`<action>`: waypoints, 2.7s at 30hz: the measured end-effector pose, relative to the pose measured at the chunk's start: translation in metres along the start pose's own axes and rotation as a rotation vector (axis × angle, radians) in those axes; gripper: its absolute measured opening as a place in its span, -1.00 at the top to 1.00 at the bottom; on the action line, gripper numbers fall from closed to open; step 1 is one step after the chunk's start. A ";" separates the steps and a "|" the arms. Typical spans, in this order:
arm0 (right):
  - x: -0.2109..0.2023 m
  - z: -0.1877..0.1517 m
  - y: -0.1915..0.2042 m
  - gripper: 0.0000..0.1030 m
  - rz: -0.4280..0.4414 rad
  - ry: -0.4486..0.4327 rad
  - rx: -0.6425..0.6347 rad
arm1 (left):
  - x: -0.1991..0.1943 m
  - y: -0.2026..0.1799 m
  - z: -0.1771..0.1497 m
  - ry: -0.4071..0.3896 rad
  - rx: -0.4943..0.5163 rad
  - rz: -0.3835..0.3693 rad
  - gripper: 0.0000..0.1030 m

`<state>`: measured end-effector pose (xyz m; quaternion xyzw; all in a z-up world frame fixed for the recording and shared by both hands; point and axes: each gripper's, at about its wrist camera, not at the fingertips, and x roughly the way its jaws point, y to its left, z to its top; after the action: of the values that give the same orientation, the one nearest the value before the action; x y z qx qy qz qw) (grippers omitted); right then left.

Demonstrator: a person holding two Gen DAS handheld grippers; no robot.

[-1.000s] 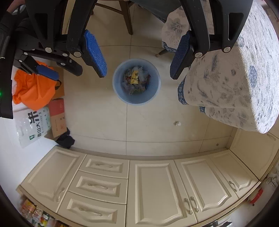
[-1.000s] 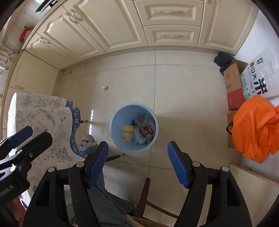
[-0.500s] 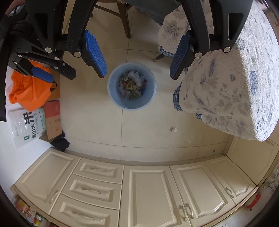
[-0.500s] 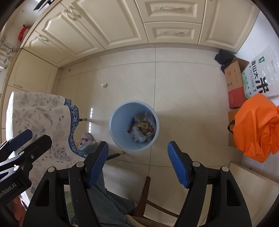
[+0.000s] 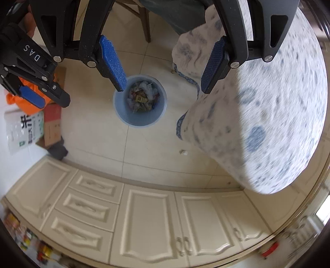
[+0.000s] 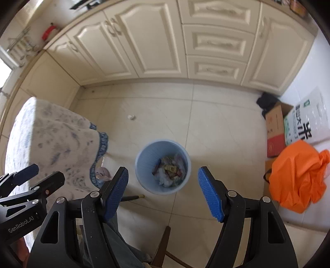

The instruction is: Collect trash

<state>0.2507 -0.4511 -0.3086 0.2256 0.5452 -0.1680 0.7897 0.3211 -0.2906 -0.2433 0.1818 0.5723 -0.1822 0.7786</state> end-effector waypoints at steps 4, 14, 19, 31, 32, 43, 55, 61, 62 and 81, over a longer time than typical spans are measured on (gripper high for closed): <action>-0.027 -0.008 0.027 -0.40 0.014 -0.079 -0.081 | -0.033 0.024 -0.029 -0.057 -0.102 0.045 -0.37; -0.105 -0.040 0.085 -0.78 0.119 -0.265 -0.239 | -0.135 0.063 -0.117 -0.249 -0.338 0.139 -0.38; -0.136 -0.059 0.107 -0.82 0.156 -0.347 -0.329 | -0.180 0.059 -0.160 -0.347 -0.393 0.202 -0.50; -0.206 -0.103 0.135 -0.85 0.162 -0.602 -0.443 | -0.261 0.030 -0.256 -0.565 -0.506 0.317 -0.63; -0.210 -0.105 0.136 -0.86 0.160 -0.617 -0.448 | -0.266 0.028 -0.262 -0.573 -0.518 0.323 -0.63; -0.244 -0.131 0.128 -0.86 0.166 -0.703 -0.444 | -0.298 0.013 -0.315 -0.684 -0.550 0.320 -0.80; -0.261 -0.145 0.123 -0.86 0.185 -0.746 -0.438 | -0.310 0.007 -0.348 -0.748 -0.557 0.331 -0.84; -0.263 -0.144 0.120 -0.86 0.195 -0.746 -0.438 | -0.312 0.008 -0.351 -0.761 -0.556 0.328 -0.94; -0.262 -0.144 0.120 -0.86 0.197 -0.743 -0.436 | -0.313 0.007 -0.350 -0.761 -0.554 0.329 -0.94; -0.264 -0.150 0.127 -0.86 0.184 -0.732 -0.442 | -0.308 0.013 -0.354 -0.766 -0.554 0.336 -0.94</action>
<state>0.1061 -0.2584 -0.0848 0.0243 0.2299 -0.0449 0.9719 -0.0500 -0.0819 -0.0465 -0.0220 0.2352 0.0507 0.9704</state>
